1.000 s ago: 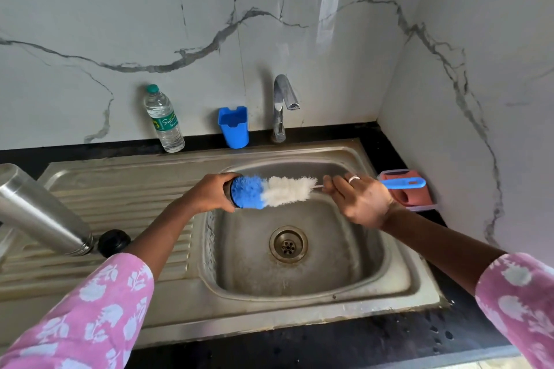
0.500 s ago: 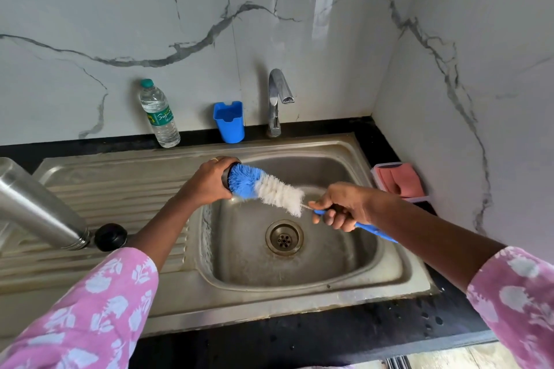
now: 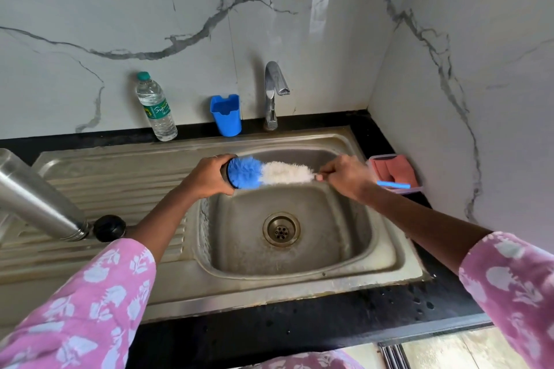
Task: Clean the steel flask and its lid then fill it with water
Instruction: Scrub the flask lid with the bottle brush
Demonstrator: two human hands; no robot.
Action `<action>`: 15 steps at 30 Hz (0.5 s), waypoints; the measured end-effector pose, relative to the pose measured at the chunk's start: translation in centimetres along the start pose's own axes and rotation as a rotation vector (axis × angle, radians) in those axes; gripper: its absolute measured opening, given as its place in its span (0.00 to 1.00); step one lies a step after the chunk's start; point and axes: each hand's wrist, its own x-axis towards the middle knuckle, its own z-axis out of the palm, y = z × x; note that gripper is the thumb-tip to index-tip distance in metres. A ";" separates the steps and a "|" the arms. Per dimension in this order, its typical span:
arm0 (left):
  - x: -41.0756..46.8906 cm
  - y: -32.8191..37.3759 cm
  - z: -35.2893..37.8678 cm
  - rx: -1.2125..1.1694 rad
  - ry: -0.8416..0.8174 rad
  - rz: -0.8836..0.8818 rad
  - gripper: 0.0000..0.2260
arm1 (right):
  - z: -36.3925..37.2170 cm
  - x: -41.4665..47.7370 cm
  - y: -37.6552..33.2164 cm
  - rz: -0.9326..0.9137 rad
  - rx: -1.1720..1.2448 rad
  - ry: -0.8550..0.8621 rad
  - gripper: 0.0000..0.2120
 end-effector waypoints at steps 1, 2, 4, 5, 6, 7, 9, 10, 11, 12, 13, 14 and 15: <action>0.1 -0.1 -0.1 0.004 0.032 0.026 0.33 | -0.2 0.1 -0.1 0.179 0.294 -0.241 0.08; 0.2 -0.1 -0.2 0.018 0.050 0.055 0.33 | -0.3 0.1 -0.1 0.310 0.497 -0.452 0.09; 0.4 -0.1 -0.4 0.062 0.044 0.115 0.33 | 0.0 0.0 0.2 0.466 0.686 -0.709 0.12; 0.4 -0.1 -0.5 0.076 0.035 0.134 0.33 | 0.2 -0.2 0.0 0.491 0.700 -0.757 0.13; 0.5 -0.2 -0.5 0.083 0.026 0.138 0.33 | 0.5 -0.2 -0.2 0.496 0.672 -0.736 0.13; 0.6 -0.3 -0.5 0.090 0.014 0.132 0.33 | 0.6 -0.4 -0.6 0.456 0.584 -0.646 0.12; 0.7 -0.3 -0.5 0.105 -0.013 0.098 0.33 | 0.8 -0.8 -1.1 0.242 0.187 -0.297 0.10; 0.7 -0.2 -0.5 0.108 -0.024 0.077 0.33 | 0.9 -1.1 -1.1 0.078 -0.122 -0.077 0.10; 0.7 -0.1 -0.5 0.107 -0.034 0.054 0.33 | 1.1 -1.2 -0.7 -0.152 -0.422 0.142 0.10; 0.7 -0.1 -0.6 0.102 -0.049 0.033 0.33 | 1.3 -1.3 0.1 -0.420 -0.647 0.336 0.11; 0.7 0.0 -0.6 0.097 -0.073 0.013 0.34 | 1.3 -1.3 1.0 -0.639 -0.780 0.464 0.12; 0.6 0.0 -0.6 0.095 -0.105 -0.003 0.35 | 1.2 -1.2 1.8 -0.774 -0.842 0.565 0.13; 0.6 0.1 -0.5 0.095 -0.135 -0.012 0.35 | 1.2 -0.7 2.6 -0.852 -0.840 0.624 0.14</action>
